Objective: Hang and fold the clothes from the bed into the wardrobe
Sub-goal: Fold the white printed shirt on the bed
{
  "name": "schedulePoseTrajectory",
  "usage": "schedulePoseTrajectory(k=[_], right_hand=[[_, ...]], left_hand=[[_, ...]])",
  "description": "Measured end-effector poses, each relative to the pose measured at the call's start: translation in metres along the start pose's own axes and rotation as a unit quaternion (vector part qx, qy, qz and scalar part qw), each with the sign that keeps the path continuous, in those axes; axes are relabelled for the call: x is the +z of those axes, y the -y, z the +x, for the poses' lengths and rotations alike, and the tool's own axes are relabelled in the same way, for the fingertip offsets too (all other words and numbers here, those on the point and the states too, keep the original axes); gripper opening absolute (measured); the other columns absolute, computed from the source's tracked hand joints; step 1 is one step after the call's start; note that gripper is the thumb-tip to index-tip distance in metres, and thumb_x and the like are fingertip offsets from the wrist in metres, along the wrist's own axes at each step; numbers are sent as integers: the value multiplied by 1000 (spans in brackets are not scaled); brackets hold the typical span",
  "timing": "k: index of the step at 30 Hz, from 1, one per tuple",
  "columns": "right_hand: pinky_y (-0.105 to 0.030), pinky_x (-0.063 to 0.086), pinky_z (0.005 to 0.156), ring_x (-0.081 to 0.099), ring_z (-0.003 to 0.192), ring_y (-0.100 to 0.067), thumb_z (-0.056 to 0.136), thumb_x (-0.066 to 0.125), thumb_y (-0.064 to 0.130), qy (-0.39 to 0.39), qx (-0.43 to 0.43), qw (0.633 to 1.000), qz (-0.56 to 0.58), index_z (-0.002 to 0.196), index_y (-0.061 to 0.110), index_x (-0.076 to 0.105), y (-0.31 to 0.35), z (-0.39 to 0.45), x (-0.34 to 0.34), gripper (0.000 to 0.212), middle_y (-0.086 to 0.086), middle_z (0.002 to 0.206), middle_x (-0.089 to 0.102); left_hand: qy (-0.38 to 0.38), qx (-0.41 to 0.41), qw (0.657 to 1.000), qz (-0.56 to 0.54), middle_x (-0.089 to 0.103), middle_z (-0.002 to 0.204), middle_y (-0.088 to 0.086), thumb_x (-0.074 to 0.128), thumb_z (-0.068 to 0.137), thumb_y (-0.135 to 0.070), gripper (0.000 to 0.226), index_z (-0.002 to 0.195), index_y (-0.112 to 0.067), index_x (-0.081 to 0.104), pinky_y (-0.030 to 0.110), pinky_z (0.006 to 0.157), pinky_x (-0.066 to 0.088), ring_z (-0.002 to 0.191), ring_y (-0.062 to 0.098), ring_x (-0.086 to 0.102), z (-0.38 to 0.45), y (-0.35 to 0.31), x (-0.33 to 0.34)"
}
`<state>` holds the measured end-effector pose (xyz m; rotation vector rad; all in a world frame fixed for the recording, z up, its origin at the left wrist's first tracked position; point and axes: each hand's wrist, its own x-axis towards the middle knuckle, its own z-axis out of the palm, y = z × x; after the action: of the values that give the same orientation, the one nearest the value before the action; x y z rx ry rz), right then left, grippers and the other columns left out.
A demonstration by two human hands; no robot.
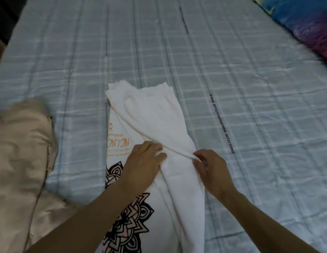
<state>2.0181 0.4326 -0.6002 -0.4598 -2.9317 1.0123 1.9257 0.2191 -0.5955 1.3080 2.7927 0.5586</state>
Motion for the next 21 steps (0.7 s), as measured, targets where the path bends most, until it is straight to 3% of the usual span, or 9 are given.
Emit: schedulePoseTrajectory(k=[3, 5, 11, 13, 16, 19, 21], right_hand=[[-17, 46, 68, 59, 75, -5, 94, 61, 18, -3, 63, 996, 64, 85, 20, 64, 1, 8, -1, 10, 8, 80, 65], [-9, 42, 61, 57, 67, -1, 94, 62, 17, -7, 93, 988, 124, 79, 21, 62, 4, 12, -4, 15, 9, 75, 65], [-16, 37, 51, 46, 56, -7, 92, 65, 21, 74, 110, 954, 268, 80, 19, 63, 16, 16, -13, 12, 1, 63, 55], [-17, 40, 53, 50, 58, -8, 91, 64, 22, 81, 100, 964, 233, 82, 20, 63, 21, 17, -9, 9, -5, 68, 60], [-10, 40, 56, 54, 60, -3, 95, 58, 20, 60, 94, 984, 138, 85, 21, 62, 24, 18, 3, 10, 4, 72, 64], [-11, 40, 60, 57, 70, -4, 97, 53, 17, 32, 93, 990, 98, 87, 19, 61, 27, 20, 6, 13, 10, 77, 63], [-19, 45, 65, 58, 73, -6, 96, 56, 21, 40, 63, 995, 63, 88, 19, 61, 30, 21, 5, 10, 9, 80, 63]], left_hand=[[-8, 51, 999, -13, 72, 93, 6, 85, 63, 1, 19, 76, -9, 74, 41, 74, 54, 91, 30, 68, 12, 5, -1], [-13, 82, 996, -35, 72, 89, 6, 82, 66, 6, 20, 79, -6, 73, 41, 75, 53, 87, 29, 69, 11, 11, -5], [21, 108, 994, -9, 69, 98, 1, 79, 71, 7, 30, 94, -11, 72, 33, 87, 43, 90, 23, 64, -25, 45, -25], [50, 99, 994, 4, 69, 97, 0, 83, 67, 4, 32, 93, -13, 73, 35, 85, 47, 89, 22, 65, -33, 47, -27], [79, 67, 995, -1, 70, 95, 0, 84, 64, 8, 35, 90, -12, 73, 38, 77, 55, 88, 23, 67, -36, 39, -22], [51, 9, 997, -49, 69, 97, 3, 71, 69, 14, 35, 95, -9, 72, 41, 74, 53, 86, 25, 64, -35, 30, -17], [7, -53, 995, -86, 68, 104, 3, 62, 80, 9, 29, 102, -7, 70, 40, 79, 49, 92, 25, 61, -33, 26, -16]])
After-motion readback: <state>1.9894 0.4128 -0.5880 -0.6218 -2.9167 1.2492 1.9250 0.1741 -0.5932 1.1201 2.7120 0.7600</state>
